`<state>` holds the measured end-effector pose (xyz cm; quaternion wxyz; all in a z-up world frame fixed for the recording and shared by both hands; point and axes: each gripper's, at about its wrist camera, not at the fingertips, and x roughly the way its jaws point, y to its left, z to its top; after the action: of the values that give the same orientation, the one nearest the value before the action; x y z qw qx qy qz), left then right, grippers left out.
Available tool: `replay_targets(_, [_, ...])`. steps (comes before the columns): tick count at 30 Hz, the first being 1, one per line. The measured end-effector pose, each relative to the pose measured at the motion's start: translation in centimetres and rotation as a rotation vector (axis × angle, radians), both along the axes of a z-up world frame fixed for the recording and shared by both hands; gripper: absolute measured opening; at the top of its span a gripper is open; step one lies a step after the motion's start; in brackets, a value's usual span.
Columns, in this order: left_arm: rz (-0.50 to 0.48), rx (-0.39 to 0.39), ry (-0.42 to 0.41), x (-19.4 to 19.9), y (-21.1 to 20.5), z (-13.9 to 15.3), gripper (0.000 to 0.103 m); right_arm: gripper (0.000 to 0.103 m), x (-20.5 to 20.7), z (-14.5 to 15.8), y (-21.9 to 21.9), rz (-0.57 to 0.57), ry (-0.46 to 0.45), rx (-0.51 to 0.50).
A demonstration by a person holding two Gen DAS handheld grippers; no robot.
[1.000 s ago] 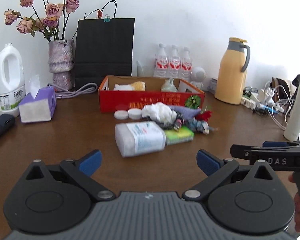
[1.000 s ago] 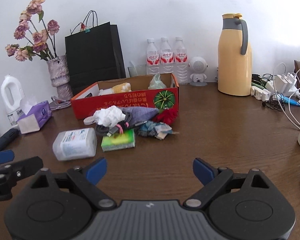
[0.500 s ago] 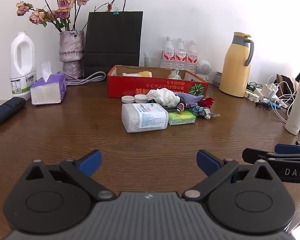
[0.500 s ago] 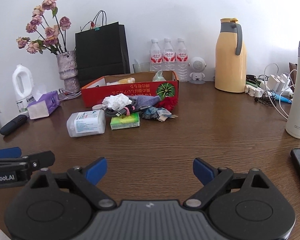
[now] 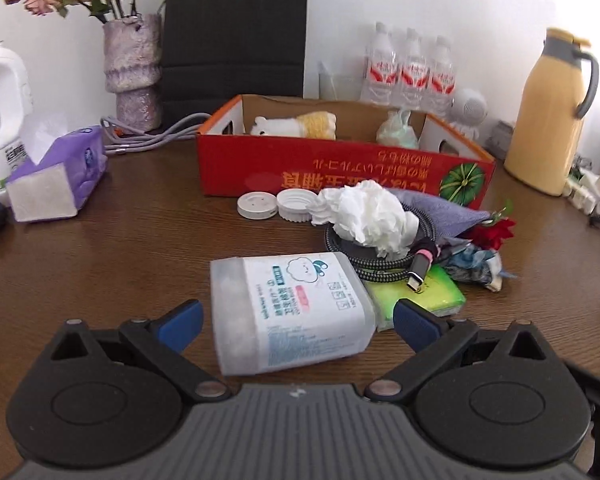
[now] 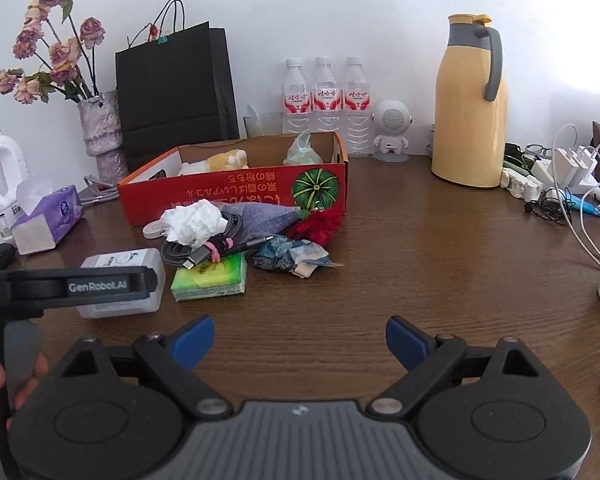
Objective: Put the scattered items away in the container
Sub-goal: 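Grasp the wet-wipe tub with the left gripper while the right grasps the green tissue pack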
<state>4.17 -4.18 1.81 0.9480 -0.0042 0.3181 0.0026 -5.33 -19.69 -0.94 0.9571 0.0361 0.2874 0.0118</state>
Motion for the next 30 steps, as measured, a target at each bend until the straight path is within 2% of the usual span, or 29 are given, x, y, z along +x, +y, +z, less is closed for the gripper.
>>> replay_targets(3, [-0.007, 0.064, 0.014, 0.3, 0.3, -0.6, 0.103, 0.093, 2.1, -0.1, 0.6, 0.026, 0.004, -0.009])
replay_targets(10, [-0.004, 0.052, 0.008, -1.0, 4.9, 0.4, 0.102, 0.093, 5.6, -1.1, 4.2, 0.135, 0.047, -0.02])
replay_targets(13, [-0.001, 0.086, -0.021, -0.2, 5.5, 0.4, 0.103, 0.091, 6.8, -1.6, 6.2, 0.161, 0.059, -0.044])
replay_targets(19, [-0.057, -0.033, 0.018, 1.7, 8.2, -0.3, 0.103, 0.091, 8.8, -1.6, 7.0, 0.164, 0.068, -0.044])
replay_targets(21, [-0.087, -0.065, 0.003, 1.7, 8.6, -0.2, 0.102, 0.089, 9.3, -1.8, 7.1, 0.166, 0.08, -0.044])
replay_targets(22, [-0.099, -0.075, -0.003, 1.7, 8.7, -0.2, 0.094, 0.089, 9.5, -1.9, 7.0, 0.17, 0.084, -0.037])
replay_targets(23, [-0.106, -0.077, -0.003, 1.7, 8.6, -0.1, 0.087, 0.087, 9.6, -2.0, 7.0, 0.17, 0.091, -0.03])
replay_targets(25, [-0.105, -0.06, -0.001, 1.5, 8.1, -0.1, 0.085, 0.08, 9.8, -2.3, 7.2, 0.172, 0.106, -0.031])
replay_targets(27, [-0.113, -0.054, 0.003, 1.2, 7.8, 0.0, 0.084, 0.066, 9.9, -2.5, 7.4, 0.182, 0.117, -0.035])
replay_targets(30, [-0.094, -0.032, -0.006, 0.3, 7.3, 0.3, 0.084, 0.063, 9.8, -2.5, 7.6, 0.183, 0.119, -0.055])
